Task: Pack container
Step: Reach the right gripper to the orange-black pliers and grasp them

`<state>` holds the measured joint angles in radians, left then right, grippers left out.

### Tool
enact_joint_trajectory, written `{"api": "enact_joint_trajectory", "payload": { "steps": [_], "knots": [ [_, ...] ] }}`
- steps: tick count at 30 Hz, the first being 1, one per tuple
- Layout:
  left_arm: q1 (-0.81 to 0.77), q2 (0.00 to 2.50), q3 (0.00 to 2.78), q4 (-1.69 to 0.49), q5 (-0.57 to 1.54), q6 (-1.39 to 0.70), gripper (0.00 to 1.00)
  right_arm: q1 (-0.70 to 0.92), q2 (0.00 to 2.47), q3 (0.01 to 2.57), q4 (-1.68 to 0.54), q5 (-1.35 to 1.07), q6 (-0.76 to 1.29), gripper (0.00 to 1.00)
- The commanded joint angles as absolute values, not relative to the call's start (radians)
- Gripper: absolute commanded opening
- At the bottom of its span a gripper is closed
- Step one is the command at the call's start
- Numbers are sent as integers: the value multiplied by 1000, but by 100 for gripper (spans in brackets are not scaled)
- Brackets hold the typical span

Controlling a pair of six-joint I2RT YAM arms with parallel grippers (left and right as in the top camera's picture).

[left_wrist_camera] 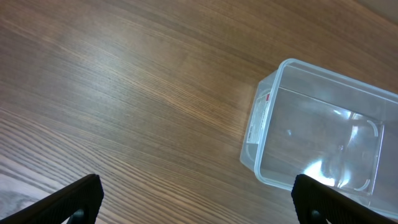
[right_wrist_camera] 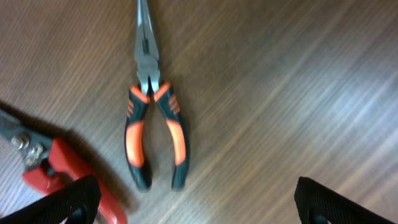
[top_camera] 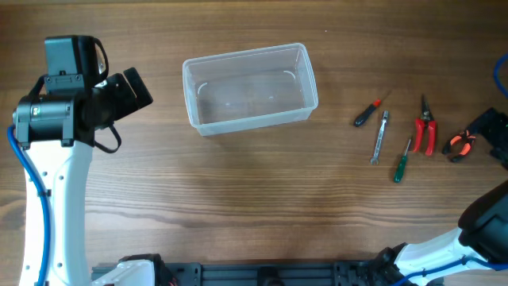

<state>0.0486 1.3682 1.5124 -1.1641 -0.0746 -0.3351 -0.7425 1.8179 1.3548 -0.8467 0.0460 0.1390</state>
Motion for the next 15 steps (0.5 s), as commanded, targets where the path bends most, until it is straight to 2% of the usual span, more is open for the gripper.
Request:
{"api": "enact_joint_trajectory", "payload": {
  "steps": [1,15],
  "knots": [
    [54,1371,1511,-1165,-79,-349,100,-740,1831,1263,-768,25,105,100],
    [54,1371,1511,-1165,-79,-349,100,-742,1898,1202,-594,22,113,100]
  ]
}}
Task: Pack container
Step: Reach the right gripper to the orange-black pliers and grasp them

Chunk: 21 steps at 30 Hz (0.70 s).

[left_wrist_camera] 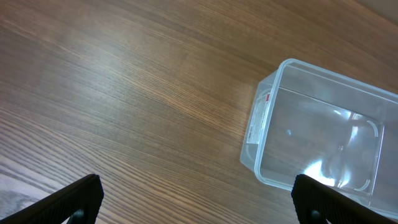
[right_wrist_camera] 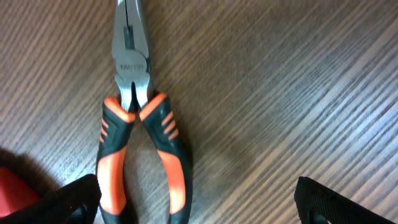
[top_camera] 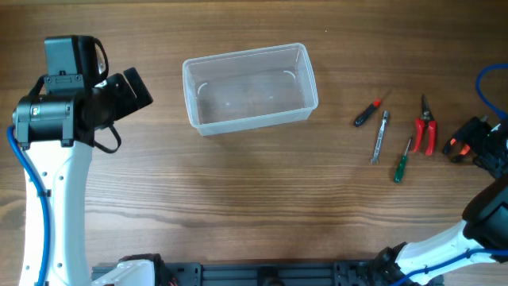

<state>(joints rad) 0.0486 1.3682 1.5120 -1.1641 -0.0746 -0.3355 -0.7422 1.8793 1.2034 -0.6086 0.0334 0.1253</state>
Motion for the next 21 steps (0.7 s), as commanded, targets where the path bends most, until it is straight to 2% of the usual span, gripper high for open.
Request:
{"api": "enact_joint_trajectory", "payload": {
  "steps": [1,14,16,19,21],
  "knots": [
    [54,1371,1511,-1165,-79,-349,100,-746,1904,1202,-588,22,110,100],
    [54,1371,1511,-1166,-79,-356,100,-800,1962,1202,-580,21,115,100],
    [54,1371,1511,-1172,-78,-356,100,-801,1962,1202,-580,21,117,97],
    [54,1371,1511,-1173,-78,-356,100,-801,1962,1202,-582,22,141,79],
    [54,1371,1511,-1173,-78,-356,100,-801,1962,1202,-588,22,141,51]
  ]
}}
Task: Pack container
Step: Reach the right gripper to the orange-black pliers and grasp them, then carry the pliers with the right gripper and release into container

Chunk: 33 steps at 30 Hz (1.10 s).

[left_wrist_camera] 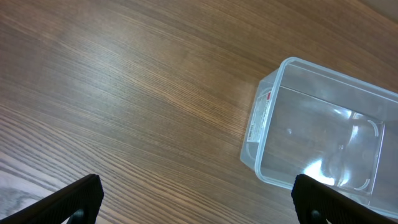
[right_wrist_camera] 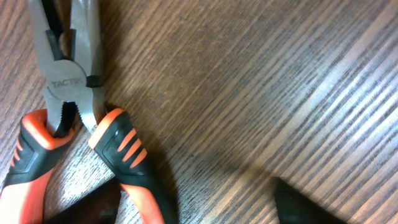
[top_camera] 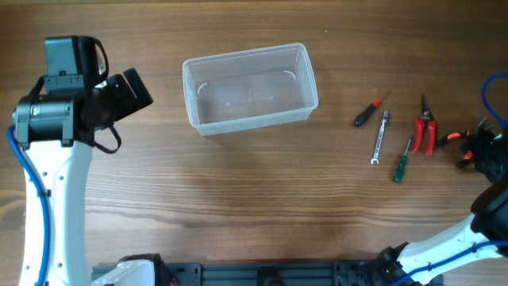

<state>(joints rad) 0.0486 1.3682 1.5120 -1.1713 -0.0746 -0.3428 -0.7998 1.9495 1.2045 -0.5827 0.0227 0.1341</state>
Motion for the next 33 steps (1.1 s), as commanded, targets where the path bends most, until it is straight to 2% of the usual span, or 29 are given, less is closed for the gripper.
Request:
{"api": "enact_joint_trajectory", "payload": {
  "steps": [1,5,11,16,21,23,28,31,33],
  "knots": [
    [54,1371,1511,-1173,-78,-356,100,-801,1962,1202,-588,21,142,42],
    [54,1371,1511,-1173,-78,-356,100,-801,1962,1202,-589,21,160,22],
    [54,1371,1511,-1172,-78,-356,100,-801,1962,1202,-591,21,160,20],
    [54,1371,1511,-1172,-78,-356,100,-801,1962,1202,-580,20,170,4],
    [54,1371,1511,-1172,-76,-356,100,-799,1962,1202,-545,-12,184,4],
    [54,1371,1511,-1172,-76,-356,100,-796,1954,1209,-534,-97,134,4],
    [54,1371,1511,-1172,-76,-356,100,-704,1769,1247,-535,-152,18,4],
    [54,1371,1511,-1172,-77,-356,100,-587,1589,1251,-552,-163,-120,4],
    [54,1371,1511,-1172,-77,-356,100,-452,1457,1251,-589,-280,-364,4]
  ]
}}
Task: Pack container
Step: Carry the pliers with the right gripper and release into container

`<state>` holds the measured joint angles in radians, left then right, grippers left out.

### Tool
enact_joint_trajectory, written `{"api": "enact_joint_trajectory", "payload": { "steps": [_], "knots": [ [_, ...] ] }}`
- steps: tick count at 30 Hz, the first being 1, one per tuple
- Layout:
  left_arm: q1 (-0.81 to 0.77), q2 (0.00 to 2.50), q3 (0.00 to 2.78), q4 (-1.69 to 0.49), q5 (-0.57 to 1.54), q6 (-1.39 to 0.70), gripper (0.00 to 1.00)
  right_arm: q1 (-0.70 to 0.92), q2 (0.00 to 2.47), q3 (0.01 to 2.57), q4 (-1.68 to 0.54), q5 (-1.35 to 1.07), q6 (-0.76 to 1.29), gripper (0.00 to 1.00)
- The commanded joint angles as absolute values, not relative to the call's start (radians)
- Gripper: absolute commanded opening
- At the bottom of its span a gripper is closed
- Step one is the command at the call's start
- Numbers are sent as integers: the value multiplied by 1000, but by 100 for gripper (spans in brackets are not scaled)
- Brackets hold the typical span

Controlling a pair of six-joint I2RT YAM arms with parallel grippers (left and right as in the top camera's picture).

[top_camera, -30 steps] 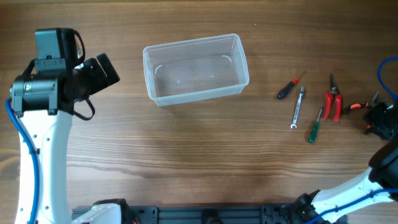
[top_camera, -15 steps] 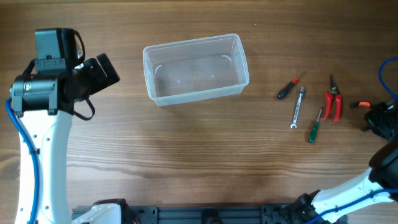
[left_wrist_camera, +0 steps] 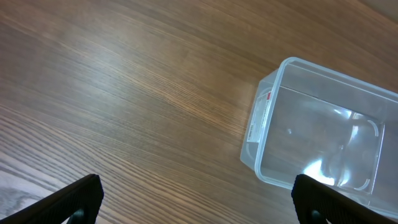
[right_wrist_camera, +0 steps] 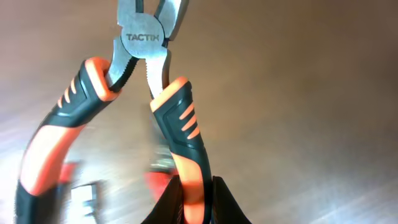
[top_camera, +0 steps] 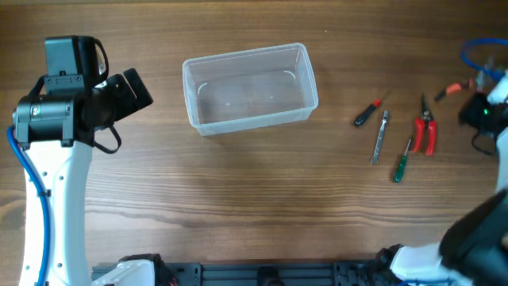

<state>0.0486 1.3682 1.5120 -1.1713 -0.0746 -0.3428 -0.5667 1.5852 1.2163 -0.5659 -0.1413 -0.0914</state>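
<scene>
A clear plastic container (top_camera: 250,87) stands empty at the table's upper middle; the left wrist view shows the container (left_wrist_camera: 323,134) too. My left gripper (top_camera: 133,89) hovers open to its left, fingertips (left_wrist_camera: 74,199) wide apart over bare wood. At the far right my right gripper (top_camera: 479,107) is shut on one handle of the orange-and-black pliers (right_wrist_camera: 149,74), raised off the table, with their tip (top_camera: 452,89) pointing left. In its wrist view the right gripper (right_wrist_camera: 189,200) pinches that handle. Still lying on the table are red snips (top_camera: 425,131), a green screwdriver (top_camera: 402,163), a wrench (top_camera: 380,137) and a red-black screwdriver (top_camera: 367,113).
The remaining tools lie in a cluster between the container and my right arm. A blue cable (top_camera: 476,49) loops by the right edge. Bare wooden tabletop (top_camera: 254,199) stretches in front of the container.
My right gripper was low at the table with its fingers either side of a pliers handle. Now it is shut on that handle, and the pliers are up off the table, farther back.
My right gripper was open above the pliers lying at the far right. It then stood closer over them, then down at the table around one handle. Now it holds the pliers in the air. The left arm and container have not moved.
</scene>
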Motion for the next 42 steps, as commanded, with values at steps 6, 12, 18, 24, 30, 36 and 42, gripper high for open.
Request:
{"api": "enact_joint_trajectory", "payload": {
  "steps": [6,12,18,24,30,36,42],
  "knots": [
    [54,1371,1511,-1172,-76,-356,100,-133,1327,1272,-643,-340,-492,4],
    [54,1371,1511,-1172,-76,-356,100,129,1376,1502,-762,-346,-414,4],
    [54,1371,1511,-1172,-76,-356,100,286,1675,1872,-995,-345,-604,4],
    [54,1371,1511,-1173,-76,-356,100,315,1867,1911,-975,-345,-748,4],
    [54,1371,1511,-1173,-75,-356,100,325,2019,1911,-905,-338,-786,4],
    [54,1371,1511,-1172,-46,-356,100,368,2154,1911,-891,-338,-790,4],
    [54,1371,1511,-1172,-46,-356,100,408,2249,1909,-929,-265,-812,4]
  ]
}}
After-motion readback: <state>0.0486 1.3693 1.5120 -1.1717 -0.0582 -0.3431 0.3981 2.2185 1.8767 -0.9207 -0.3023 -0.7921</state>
